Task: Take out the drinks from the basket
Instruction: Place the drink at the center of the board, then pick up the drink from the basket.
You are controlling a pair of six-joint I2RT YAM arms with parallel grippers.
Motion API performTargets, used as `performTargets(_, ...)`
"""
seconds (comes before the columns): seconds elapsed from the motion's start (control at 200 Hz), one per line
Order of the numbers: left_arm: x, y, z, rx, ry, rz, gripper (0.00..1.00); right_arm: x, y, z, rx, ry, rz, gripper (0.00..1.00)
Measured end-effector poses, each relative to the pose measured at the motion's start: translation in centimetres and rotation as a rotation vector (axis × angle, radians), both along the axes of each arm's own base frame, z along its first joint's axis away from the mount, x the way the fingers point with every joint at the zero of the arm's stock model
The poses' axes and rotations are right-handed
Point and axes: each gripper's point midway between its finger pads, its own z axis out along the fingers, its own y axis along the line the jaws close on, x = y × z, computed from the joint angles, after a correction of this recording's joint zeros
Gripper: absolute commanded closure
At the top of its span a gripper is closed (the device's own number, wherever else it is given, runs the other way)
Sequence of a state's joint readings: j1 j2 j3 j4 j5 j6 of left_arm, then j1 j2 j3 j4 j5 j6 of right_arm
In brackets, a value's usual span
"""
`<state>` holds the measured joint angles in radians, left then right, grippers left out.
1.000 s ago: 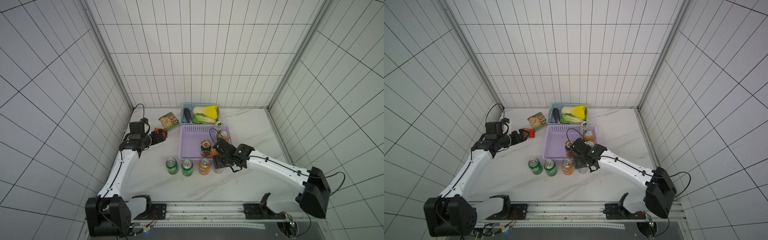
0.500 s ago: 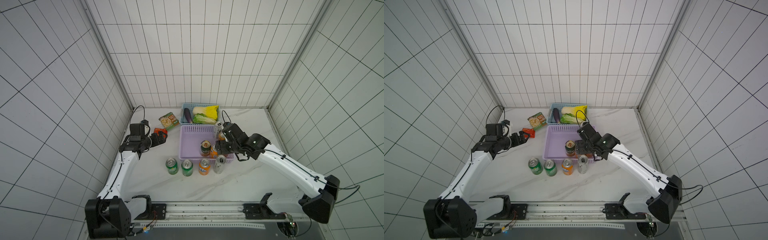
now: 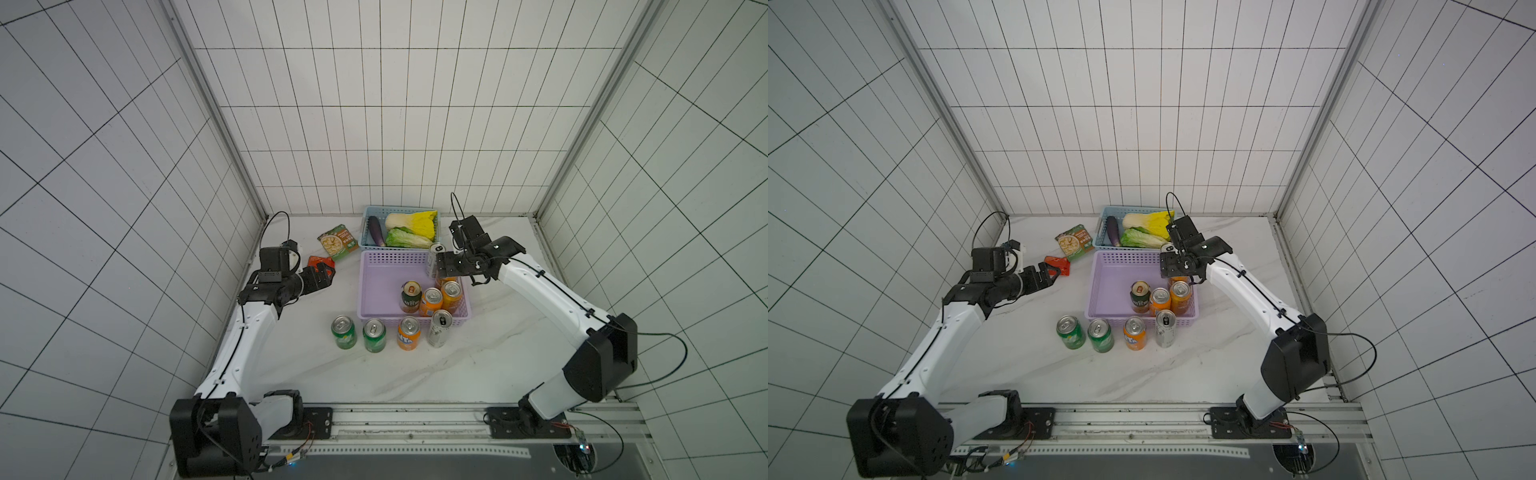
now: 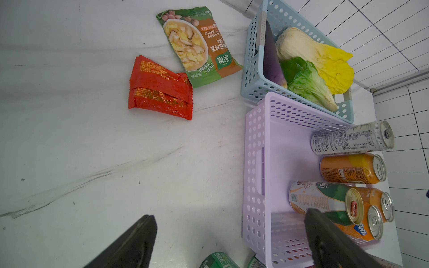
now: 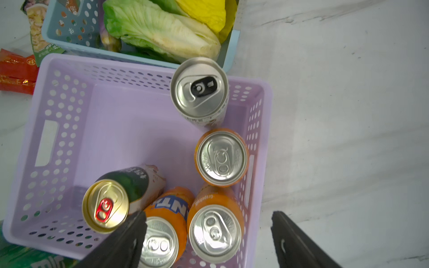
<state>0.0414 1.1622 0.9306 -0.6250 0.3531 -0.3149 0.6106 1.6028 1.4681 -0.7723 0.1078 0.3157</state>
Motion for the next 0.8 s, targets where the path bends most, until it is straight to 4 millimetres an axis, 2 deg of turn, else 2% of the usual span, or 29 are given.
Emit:
performTargets(0.195,0.0,-0.2,0.0,-0.008,0.000,-0.007,0.02,4.1,1.7,-1.2,0.004,-0.008,0.007,0.11)
performTargets(0.305,-0.1,-0.2,0.1,-0.012,0.000,-0.010,0.02,5.7,2.6,-2.2,-0.005,-0.004,0.015,0.11)
performTargets(0.55,-0.1,-0.3,0.1,-0.016,0.000,-0.014,0.02,8.4,3.5,-4.6,-0.025,0.020,0.007,0.12)
performTargets(0.8,-0.1,-0.4,0.1,-0.018,0.000,-0.016,0.02,9.5,4.0,-6.2,-0.037,0.038,0.006,0.21)
